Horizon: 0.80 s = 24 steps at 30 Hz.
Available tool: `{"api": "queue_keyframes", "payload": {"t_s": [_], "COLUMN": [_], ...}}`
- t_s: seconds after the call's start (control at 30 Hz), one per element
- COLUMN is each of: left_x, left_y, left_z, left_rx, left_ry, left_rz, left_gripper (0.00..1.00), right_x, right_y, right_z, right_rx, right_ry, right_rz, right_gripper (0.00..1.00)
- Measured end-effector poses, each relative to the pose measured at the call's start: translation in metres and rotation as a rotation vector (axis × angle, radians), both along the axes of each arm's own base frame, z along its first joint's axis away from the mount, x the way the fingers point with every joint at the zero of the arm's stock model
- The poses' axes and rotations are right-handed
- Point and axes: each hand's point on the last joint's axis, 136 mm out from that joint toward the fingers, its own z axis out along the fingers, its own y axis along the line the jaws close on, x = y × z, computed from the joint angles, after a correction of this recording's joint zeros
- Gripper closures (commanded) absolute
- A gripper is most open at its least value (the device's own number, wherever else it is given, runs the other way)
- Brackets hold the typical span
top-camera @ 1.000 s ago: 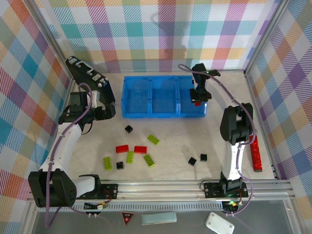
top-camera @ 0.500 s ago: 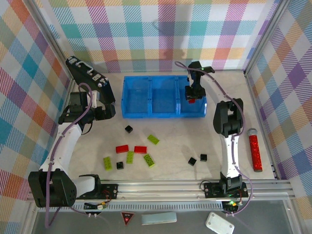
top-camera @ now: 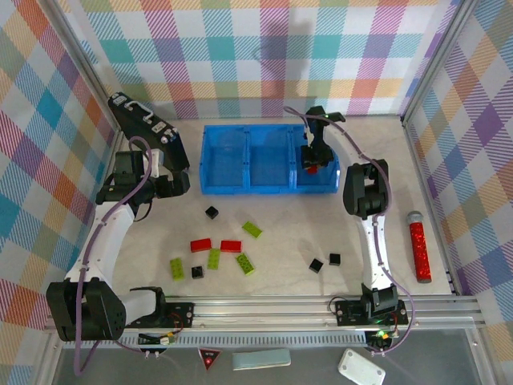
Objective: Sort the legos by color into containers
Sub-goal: Place the lego in the container.
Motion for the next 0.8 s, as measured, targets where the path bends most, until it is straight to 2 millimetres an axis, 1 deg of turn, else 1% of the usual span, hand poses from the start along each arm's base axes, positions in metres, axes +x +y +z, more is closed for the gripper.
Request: {"api": "queue_keyframes", "payload": {"t_s": [0.3, 0.4, 0.6, 0.8], "left_x": [0.001, 0.001, 0.001, 0.0], "left_y": [0.0, 0.0, 0.0, 0.0], "left_z": [-0.006, -0.006, -0.006, -0.007], "left_rx": [-0.001, -0.001, 0.0, -0.001], "left_ry": [0.019, 0.02, 0.02, 0.025], "left_rz": [0.0, 0.0, 0.0, -0.001], "left_gripper": [0.0, 0.0, 0.0, 0.0], "right_x": [-0.001, -0.001, -0.002, -0.003], "right_y": [-0.001, -0.001, -0.001, -0.001], "right_z": [-0.014, -0.014, -0.014, -0.014], "right_rx": [-0.007, -0.006, -0.002, -0.001], "right_ry": [0.026, 0.026, 0.028, 0.033], "right_rz": [-0.005, -0.009, -0.019, -0.033], "right_gripper": [0.59, 0.58, 0.53, 0.52]}}
